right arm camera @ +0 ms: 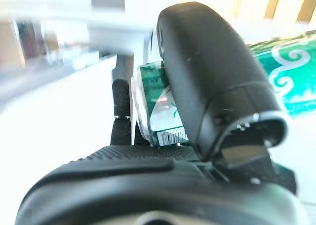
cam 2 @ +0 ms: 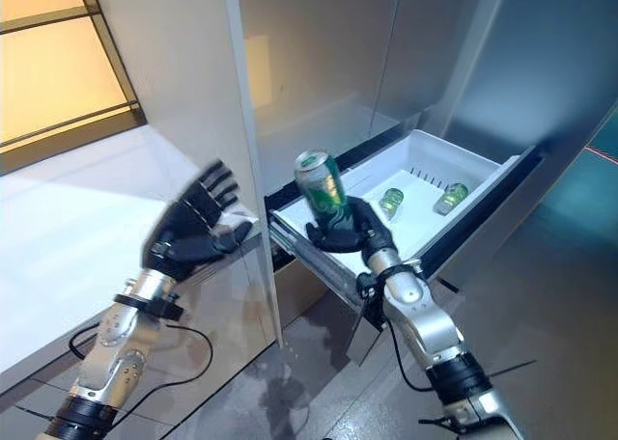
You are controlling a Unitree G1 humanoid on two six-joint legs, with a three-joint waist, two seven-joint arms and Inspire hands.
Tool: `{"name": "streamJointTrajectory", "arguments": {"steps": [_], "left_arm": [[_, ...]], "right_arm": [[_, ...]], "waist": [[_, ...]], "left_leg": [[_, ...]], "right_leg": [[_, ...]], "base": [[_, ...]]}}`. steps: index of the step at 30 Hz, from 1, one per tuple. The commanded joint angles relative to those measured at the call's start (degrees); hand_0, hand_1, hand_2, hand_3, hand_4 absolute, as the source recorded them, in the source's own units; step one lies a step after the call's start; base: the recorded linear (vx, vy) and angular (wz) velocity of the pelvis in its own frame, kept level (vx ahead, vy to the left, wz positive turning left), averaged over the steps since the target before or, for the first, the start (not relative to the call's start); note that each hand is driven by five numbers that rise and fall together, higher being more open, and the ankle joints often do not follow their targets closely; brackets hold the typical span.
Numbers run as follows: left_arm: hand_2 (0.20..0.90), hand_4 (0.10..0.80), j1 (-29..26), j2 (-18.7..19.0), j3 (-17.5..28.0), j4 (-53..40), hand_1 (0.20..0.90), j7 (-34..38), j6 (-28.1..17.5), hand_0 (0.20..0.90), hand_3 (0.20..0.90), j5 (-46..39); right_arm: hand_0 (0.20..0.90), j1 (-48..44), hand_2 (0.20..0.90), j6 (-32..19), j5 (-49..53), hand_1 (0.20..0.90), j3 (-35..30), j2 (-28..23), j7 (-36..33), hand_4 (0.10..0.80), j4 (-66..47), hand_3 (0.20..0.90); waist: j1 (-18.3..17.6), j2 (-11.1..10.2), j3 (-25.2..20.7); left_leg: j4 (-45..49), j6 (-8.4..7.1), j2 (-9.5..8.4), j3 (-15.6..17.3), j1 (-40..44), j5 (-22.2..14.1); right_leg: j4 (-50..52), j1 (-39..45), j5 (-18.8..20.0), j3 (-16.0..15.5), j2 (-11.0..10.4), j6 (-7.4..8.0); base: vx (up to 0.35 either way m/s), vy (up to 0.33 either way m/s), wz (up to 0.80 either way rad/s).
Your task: Put drinks into fridge and close the fridge
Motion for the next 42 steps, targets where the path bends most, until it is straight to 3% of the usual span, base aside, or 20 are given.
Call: {"name": "streamJointTrajectory", "arguments": {"steps": [1, 5, 10, 16, 20, 30, 42], "left_arm": [[0.900, 0.800, -1.5, 2.1, -1.9, -2.4, 0.900, -10.4, 0.4, 0.900, 0.900, -8.1], [0.900, 0.800, 1.8, 3.3, -5.0, -1.9, 0.900, -15.6, 6.7, 0.900, 0.900, -13.2], [0.900, 0.800, 4.4, 5.6, -9.1, -0.4, 0.900, -18.4, 11.4, 0.900, 0.900, -11.8], [0.900, 0.800, 5.0, 9.4, -14.2, 5.2, 0.900, -17.1, 11.5, 0.900, 0.900, -7.9], [0.900, 0.800, 5.2, 9.9, -15.9, 14.7, 0.900, -10.9, 10.8, 0.900, 0.900, -3.0], [0.900, 0.800, 6.3, 3.8, -9.7, 37.5, 0.900, -5.9, 6.0, 0.900, 0.900, 3.7], [0.900, 0.800, 1.9, 2.9, -5.3, 46.0, 0.900, -6.3, 8.1, 0.900, 0.900, 8.6]], "right_arm": [[0.300, -18.5, 0.300, -10.5, 0.3, 0.300, -9.3, -6.6, -4.9, 0.100, 6.1, 0.200], [0.300, -23.8, 0.300, -11.8, 0.2, 0.300, -8.3, -12.4, -5.3, 0.100, 19.1, 0.200], [0.300, -29.6, 0.300, -11.4, -1.4, 0.300, -5.3, -17.0, -5.3, 0.100, 30.5, 0.200], [0.300, -37.9, 0.300, -10.1, -2.7, 0.300, -0.9, -21.3, -4.1, 0.100, 40.7, 0.200], [0.300, -42.4, 0.300, -8.9, -2.1, 0.300, 0.7, -23.0, -4.2, 0.100, 45.4, 0.200], [0.300, -42.9, 0.300, -1.9, -2.6, 0.300, 1.2, -23.3, -3.5, 0.100, 46.2, 0.200], [0.300, -45.6, 0.300, 7.9, -11.4, 0.300, 7.5, -24.3, 6.3, 0.100, 49.7, 0.200]], "waist": [[2.3, -1.7, -3.3], [3.8, -1.2, -2.3], [5.1, -0.4, -0.4], [5.9, 1.3, 3.4], [6.5, 2.4, 7.5], [6.8, 2.5, 13.8], [6.6, 2.4, 17.9]], "left_leg": [[4.0, 0.50, -2.52, -1.2, -0.7, -5.4], [4.7, 0.33, -2.31, -1.7, -1.0, -5.8], [6.0, 0.22, -2.32, -2.6, -3.2, -5.2], [6.8, 0.01, -2.13, -3.6, -7.9, -3.7], [7.8, 0.08, -2.07, -4.5, -12.4, -2.8], [10.7, 0.11, -1.74, -4.3, -19.9, -1.4], [13.4, 0.20, -1.85, -2.9, -24.1, -1.0]], "right_leg": [[5.5, 0.6, -6.6, -0.2, 0.4, 1.14], [6.3, 0.7, -7.3, -1.2, 0.0, 1.15], [7.5, -0.9, -7.3, -1.9, -0.2, 0.99], [8.6, -5.0, -7.1, -1.7, 0.0, 0.64], [9.9, -9.1, -6.9, -1.3, 0.3, 0.06], [12.9, -16.6, -6.0, -1.9, 0.4, -0.76], [15.8, -21.2, -5.7, -2.6, 0.3, -1.08]], "base": [[0.122, -0.007, 0.23], [0.078, -0.004, 0.22], [0.012, -0.016, 0.16], [-0.095, -0.012, 0.15], [-0.150, -0.040, 0.14], [-0.083, -0.041, 0.03], [-0.037, -0.009, 0.01]]}}
